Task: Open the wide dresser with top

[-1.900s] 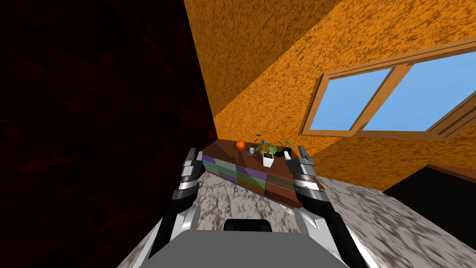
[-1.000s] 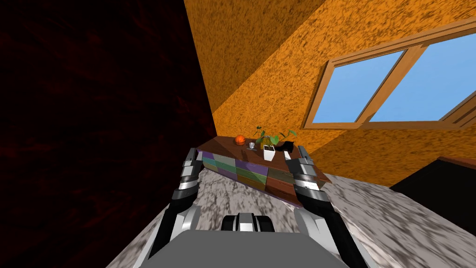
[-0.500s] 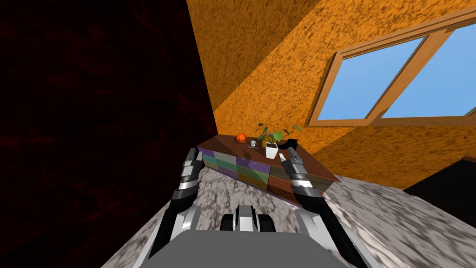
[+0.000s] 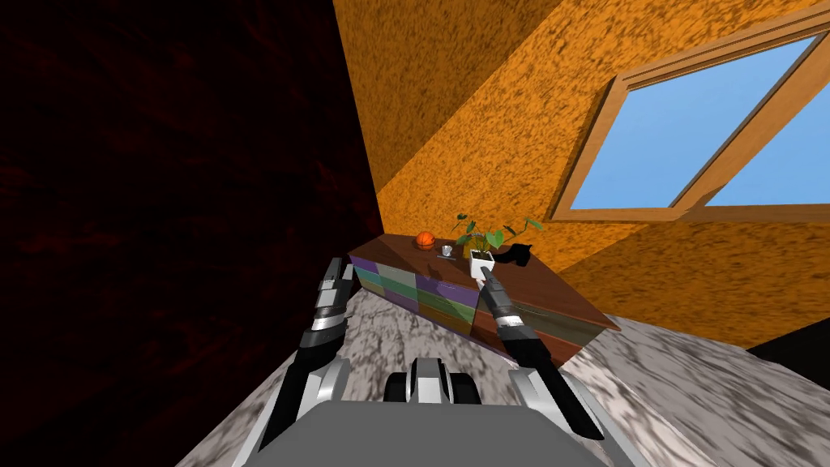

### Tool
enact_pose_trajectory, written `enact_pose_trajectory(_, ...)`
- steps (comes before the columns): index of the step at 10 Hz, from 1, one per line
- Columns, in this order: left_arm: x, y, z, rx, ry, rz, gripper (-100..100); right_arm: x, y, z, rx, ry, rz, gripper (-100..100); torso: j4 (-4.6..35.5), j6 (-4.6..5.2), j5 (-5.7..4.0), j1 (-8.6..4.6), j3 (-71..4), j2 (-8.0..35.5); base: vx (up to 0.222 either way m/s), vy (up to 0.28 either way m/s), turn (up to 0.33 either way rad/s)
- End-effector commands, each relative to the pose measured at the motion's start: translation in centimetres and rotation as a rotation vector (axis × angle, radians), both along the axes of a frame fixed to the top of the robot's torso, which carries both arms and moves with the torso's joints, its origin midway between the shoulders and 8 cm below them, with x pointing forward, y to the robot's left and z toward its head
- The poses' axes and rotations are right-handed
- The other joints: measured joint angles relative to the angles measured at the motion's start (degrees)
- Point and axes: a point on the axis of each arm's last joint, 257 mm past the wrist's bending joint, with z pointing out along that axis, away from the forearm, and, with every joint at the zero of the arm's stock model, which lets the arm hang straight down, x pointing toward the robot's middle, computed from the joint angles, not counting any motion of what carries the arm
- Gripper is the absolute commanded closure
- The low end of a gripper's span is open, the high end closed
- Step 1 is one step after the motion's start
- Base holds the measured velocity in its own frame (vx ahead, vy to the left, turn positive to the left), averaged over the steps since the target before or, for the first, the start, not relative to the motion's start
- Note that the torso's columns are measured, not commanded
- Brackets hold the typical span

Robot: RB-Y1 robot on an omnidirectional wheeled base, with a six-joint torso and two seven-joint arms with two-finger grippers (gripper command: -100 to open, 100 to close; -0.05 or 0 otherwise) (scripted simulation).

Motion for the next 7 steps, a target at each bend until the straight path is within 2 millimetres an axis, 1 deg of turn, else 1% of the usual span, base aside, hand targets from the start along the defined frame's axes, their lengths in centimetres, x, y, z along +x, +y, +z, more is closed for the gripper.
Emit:
enact_pose_trajectory(1,0.0,0.0,0.0,0.000,0.000,0.000,0,1.1,1.0,-3.4,-0.057,0.097,0.008,-100,0.00,0.00,0.00,-0.03,-0.01,-0.02,0.029,0.024,0.090)
enact_pose_trajectory(2,0.0,0.0,0.0,0.000,0.000,0.000,0,1.2,1.0,-3.5,-0.057,0.102,0.006,-100,-0.02,-0.01,0.00,-0.01,-0.04,-0.07,0.026,0.017,0.040)
enact_pose_trajectory(3,0.0,0.0,0.0,0.000,0.000,0.000,0,1.6,1.6,-6.1,-0.097,0.170,0.010,-100,-0.02,0.01,0.00,-0.03,-0.05,-0.06,0.036,0.021,0.075)
enact_pose_trajectory(4,0.0,0.0,0.0,0.000,0.000,0.000,0,2.0,2.4,-7.8,-0.133,0.214,0.020,-100,-0.03,-0.01,0.00,0.00,-0.06,-0.09,0.046,0.040,0.152)
enact_pose_trajectory(5,0.0,0.0,0.0,0.000,0.000,0.000,0,2.0,2.2,-9.1,-0.140,0.247,0.012,-100,-0.03,-0.02,0.02,0.06,-0.07,-0.12,0.042,0.030,0.050)
enact_pose_trajectory(6,0.0,0.0,0.0,0.000,0.000,0.000,0,2.2,2.9,-11.0,-0.186,0.297,0.020,-100,-0.02,0.03,0.01,0.00,-0.05,-0.06,0.037,0.028,0.075)
enact_pose_trajectory(7,0.0,0.0,0.0,0.000,0.000,0.000,0,2.2,2.7,-12.0,-0.186,0.324,0.014,-100,-0.01,-0.01,0.00,-0.02,-0.03,-0.05,0.028,0.024,0.055)
